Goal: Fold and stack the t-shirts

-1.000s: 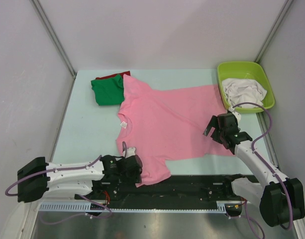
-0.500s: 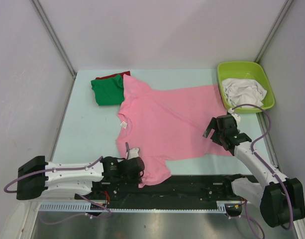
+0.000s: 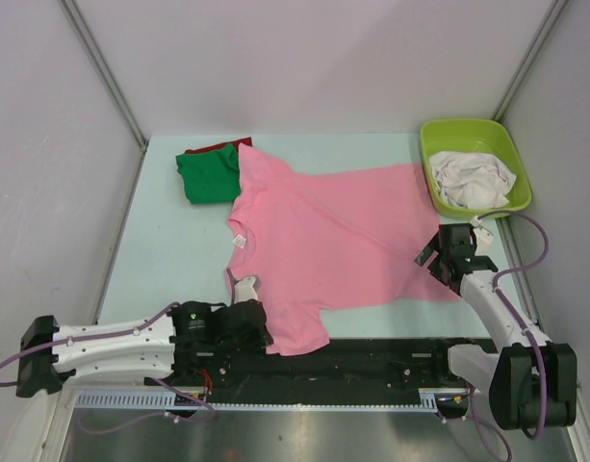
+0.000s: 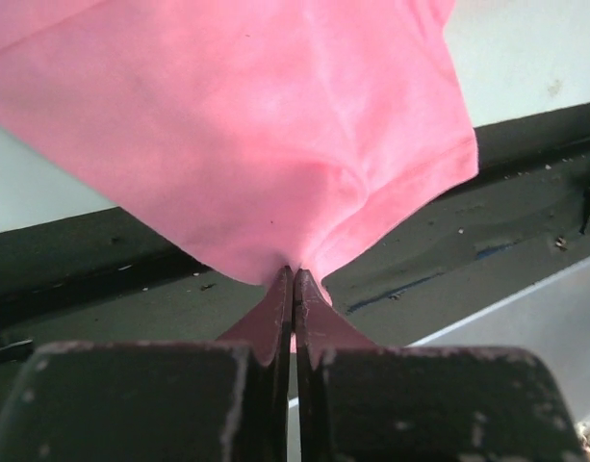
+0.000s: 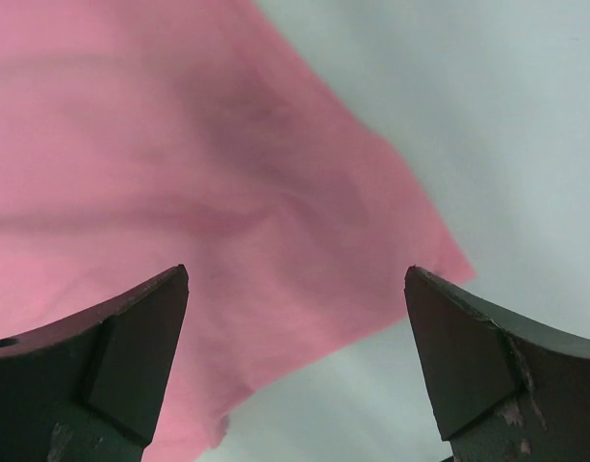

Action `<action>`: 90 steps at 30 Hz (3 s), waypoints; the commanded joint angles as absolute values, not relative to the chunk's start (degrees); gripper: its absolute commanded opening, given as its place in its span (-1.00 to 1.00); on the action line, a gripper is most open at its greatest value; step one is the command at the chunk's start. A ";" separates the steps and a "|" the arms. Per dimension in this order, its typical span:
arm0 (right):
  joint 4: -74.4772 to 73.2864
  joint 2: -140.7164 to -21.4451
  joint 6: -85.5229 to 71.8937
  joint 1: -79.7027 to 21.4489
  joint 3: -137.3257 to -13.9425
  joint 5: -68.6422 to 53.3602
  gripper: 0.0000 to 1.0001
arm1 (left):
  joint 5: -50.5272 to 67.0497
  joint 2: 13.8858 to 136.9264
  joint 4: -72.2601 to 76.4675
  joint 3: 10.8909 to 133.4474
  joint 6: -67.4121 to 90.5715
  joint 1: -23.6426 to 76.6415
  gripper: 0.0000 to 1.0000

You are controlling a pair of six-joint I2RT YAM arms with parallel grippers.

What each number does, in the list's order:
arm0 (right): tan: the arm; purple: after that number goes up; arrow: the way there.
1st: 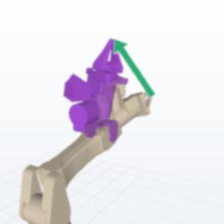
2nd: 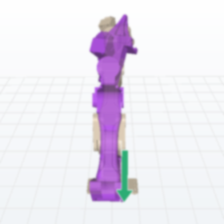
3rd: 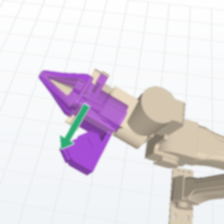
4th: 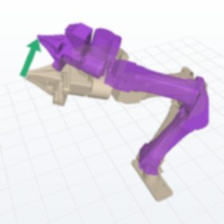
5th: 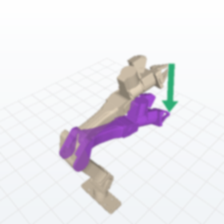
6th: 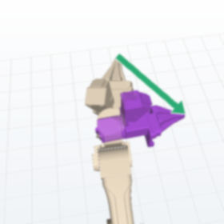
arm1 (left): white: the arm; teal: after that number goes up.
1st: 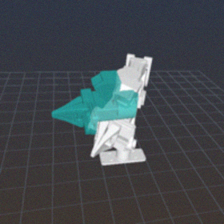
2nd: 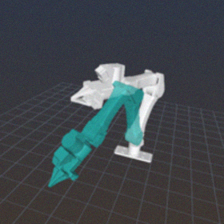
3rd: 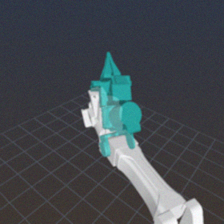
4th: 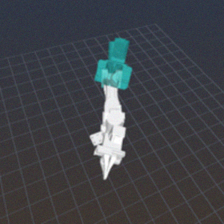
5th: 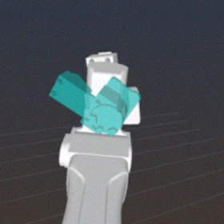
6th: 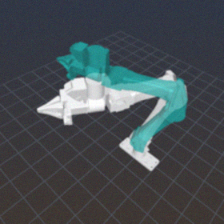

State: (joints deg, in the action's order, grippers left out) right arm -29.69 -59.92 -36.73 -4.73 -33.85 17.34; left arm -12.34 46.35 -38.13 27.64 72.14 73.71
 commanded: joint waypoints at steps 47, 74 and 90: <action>-29.27 -59.78 -39.91 13.97 -30.06 7.04 -1.00 | -14.67 38.32 -37.62 28.56 62.32 56.87 -1.00; -19.26 -60.46 -35.42 10.64 -39.81 -0.61 -1.00 | -12.93 48.69 -31.03 42.45 49.22 37.63 -1.00; -11.25 -76.46 -38.58 9.49 -43.77 3.51 -1.00 | -6.77 66.79 -24.08 57.64 43.16 29.36 -1.00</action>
